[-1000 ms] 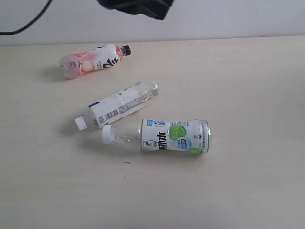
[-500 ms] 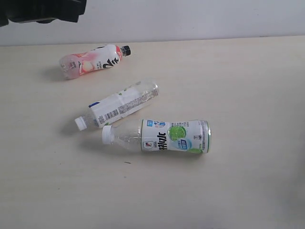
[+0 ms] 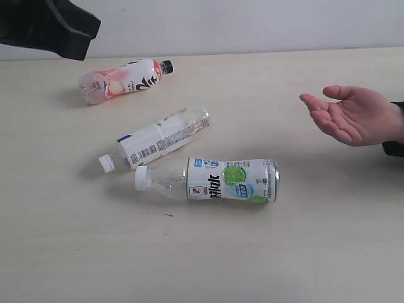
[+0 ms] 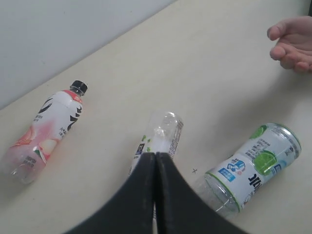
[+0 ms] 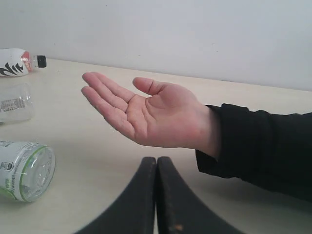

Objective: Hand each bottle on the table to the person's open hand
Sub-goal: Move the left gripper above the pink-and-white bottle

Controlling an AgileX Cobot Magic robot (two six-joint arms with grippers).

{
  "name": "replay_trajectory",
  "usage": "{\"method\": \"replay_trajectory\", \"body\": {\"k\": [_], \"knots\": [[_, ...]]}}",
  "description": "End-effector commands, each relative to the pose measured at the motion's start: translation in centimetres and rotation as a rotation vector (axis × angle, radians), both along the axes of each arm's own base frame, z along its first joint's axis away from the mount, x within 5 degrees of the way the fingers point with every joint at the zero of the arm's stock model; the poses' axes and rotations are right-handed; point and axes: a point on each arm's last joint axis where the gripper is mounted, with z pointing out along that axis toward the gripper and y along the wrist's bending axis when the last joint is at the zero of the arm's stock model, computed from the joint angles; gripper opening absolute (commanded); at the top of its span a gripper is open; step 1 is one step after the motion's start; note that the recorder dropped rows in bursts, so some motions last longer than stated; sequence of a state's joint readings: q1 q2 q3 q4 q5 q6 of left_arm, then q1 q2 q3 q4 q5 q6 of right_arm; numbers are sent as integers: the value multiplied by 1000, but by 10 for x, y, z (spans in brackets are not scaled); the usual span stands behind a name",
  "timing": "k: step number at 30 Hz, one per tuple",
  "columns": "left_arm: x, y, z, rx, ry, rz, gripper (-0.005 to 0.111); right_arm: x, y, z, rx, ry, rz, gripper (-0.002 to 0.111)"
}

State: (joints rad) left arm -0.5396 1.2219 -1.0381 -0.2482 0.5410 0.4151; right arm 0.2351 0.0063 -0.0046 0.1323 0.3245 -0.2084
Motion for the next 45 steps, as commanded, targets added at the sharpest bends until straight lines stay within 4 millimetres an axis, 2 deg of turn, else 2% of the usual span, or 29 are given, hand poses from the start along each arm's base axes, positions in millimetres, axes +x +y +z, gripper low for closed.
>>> {"method": "replay_trajectory", "body": {"k": [1,38,45], "knots": [[-1,2,-1,8,3,1,0,0,0,0,0,-15,-4,0],[-1,0,0,-27,18,8,0,0,0,0,0,-15,-4,0],[5,-2,0,-43,-19,22,0,0,0,0,0,-15,-4,0]]}}
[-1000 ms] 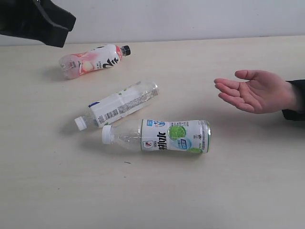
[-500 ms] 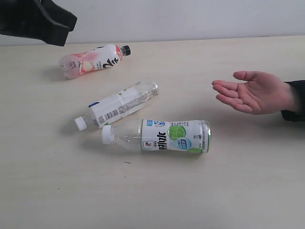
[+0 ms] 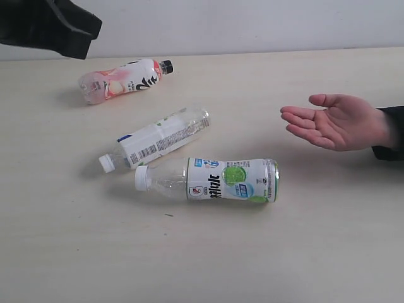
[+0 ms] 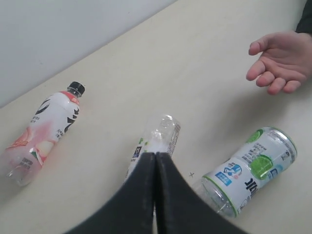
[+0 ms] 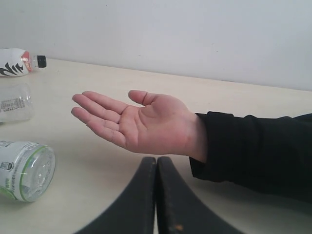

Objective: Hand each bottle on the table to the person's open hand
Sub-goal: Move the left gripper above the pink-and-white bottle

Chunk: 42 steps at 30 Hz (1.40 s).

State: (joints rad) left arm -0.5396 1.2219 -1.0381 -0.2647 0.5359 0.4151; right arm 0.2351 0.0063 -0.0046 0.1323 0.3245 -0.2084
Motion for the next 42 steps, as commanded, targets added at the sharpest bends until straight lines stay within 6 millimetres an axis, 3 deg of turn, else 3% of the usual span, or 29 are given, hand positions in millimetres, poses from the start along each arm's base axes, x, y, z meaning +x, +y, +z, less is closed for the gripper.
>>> {"method": "replay_trajectory", "body": {"k": [1,5,16,29,42], "knots": [[7,-2,-2,-27,-24,21,0,0,0,0,0,-15,-4,0],[26,-2,-6,-14,15,59,0,0,0,0,0,-15,-4,0],[107,17,-20,80,182,158,0,0,0,0,0,-15,-4,0],[161,-3,-16,268,348,-11,0,0,0,0,0,-15,-4,0],[205,-17,-42,259,301,5,0,0,0,0,0,-15,-4,0]]}}
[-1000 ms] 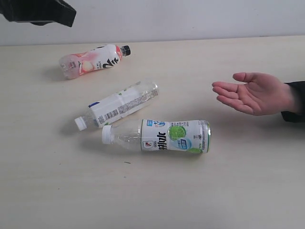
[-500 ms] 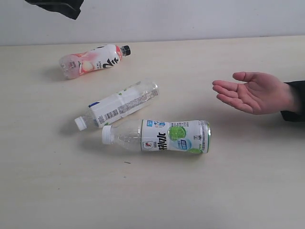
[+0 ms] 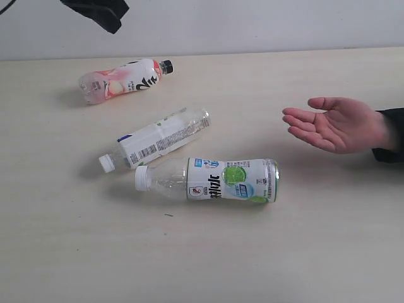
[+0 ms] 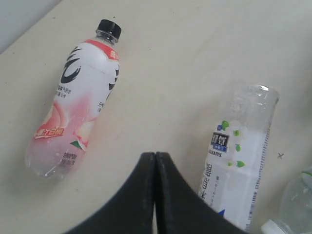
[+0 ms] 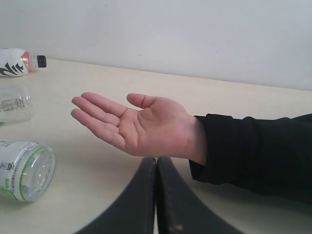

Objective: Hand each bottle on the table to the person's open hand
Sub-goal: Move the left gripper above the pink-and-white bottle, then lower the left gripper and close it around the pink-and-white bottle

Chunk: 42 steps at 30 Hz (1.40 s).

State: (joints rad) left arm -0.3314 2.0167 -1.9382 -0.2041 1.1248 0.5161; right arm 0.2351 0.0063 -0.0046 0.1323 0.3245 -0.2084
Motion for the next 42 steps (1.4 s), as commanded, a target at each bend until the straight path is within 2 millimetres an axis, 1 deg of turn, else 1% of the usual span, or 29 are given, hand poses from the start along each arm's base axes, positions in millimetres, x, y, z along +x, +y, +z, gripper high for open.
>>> {"method": "replay_trajectory", "body": {"k": [1,6,10,12,16,19,23,24,25,26,27,29,31,33,34,36,40,42], "knots": [[11,-3,-1,-33,-73,8,0,0,0,0,0,-15,-4,0],[24,4,-3,71,-163,5,0,0,0,0,0,-15,-4,0],[38,13,-1,117,-168,13,0,0,0,0,0,-15,-4,0],[45,19,-5,135,-139,2,0,0,0,0,0,-15,-4,0],[60,26,-27,186,-55,-46,0,0,0,0,0,-15,-4,0],[72,27,-46,198,-47,-61,0,0,0,0,0,-15,-4,0],[81,25,-71,232,-27,-129,0,0,0,0,0,-15,-4,0],[87,25,-75,227,-74,-109,0,0,0,0,0,-15,-4,0],[92,23,-77,206,-106,-73,2,0,0,0,0,-15,-4,0],[95,23,-77,194,-132,-56,7,0,0,0,0,-15,-4,0],[97,22,-78,188,-149,-53,15,0,0,0,0,-15,-4,0],[98,21,-80,188,-161,-57,37,0,0,0,0,-15,-4,0],[98,20,-80,188,-161,-59,68,0,0,0,0,-15,-4,0],[98,20,-80,188,-161,-59,89,0,0,0,0,-15,-4,0],[98,20,-80,191,-165,-59,94,0,0,0,0,-15,-4,0],[99,21,-79,202,-173,-59,92,0,0,0,0,-15,-4,0],[97,21,-81,212,-153,-72,79,0,0,0,0,-15,-4,0],[95,22,-83,236,-136,-116,81,0,0,0,0,-15,-4,0]]}}
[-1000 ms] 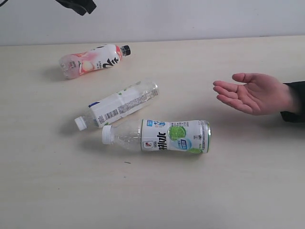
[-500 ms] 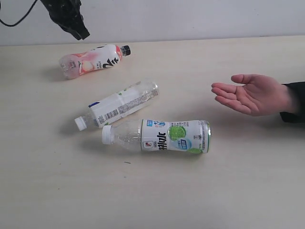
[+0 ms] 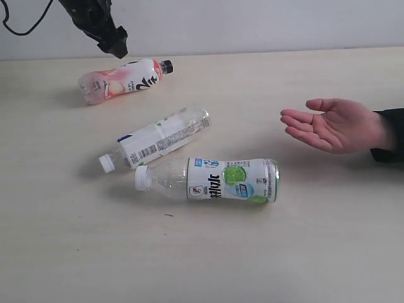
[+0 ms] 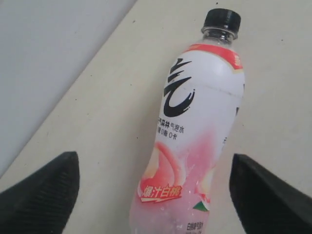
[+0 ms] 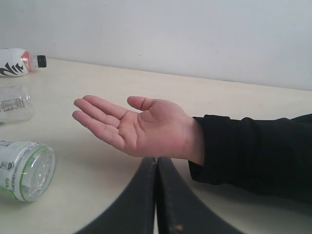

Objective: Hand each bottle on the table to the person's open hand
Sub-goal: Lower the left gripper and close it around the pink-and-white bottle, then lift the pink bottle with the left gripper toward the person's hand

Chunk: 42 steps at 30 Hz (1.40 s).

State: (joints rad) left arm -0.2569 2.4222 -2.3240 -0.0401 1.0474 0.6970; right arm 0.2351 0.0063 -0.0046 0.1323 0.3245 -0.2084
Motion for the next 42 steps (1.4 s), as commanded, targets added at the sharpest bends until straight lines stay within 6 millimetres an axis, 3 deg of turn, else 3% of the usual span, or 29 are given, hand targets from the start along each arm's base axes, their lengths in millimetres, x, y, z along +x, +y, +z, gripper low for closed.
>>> {"method": "replay_trajectory", "body": {"k": [1,8,16,28,34,38,42], "knots": [[-3,-1,2,32,15,-50,86,0,0,0,0,-15,-4,0],[-9,-10,-1,83,44,-144,86,0,0,0,0,-15,-4,0],[5,-3,-51,193,69,-108,86,0,0,0,0,-15,-4,0],[9,-4,-84,213,103,-113,86,0,0,0,0,-15,-4,0],[8,-3,-89,218,121,-114,85,0,0,0,0,-15,-4,0],[7,-3,-89,220,130,-114,66,0,0,0,0,-15,-4,0],[7,-3,-89,210,136,-89,25,0,0,0,0,-15,-4,0]]}}
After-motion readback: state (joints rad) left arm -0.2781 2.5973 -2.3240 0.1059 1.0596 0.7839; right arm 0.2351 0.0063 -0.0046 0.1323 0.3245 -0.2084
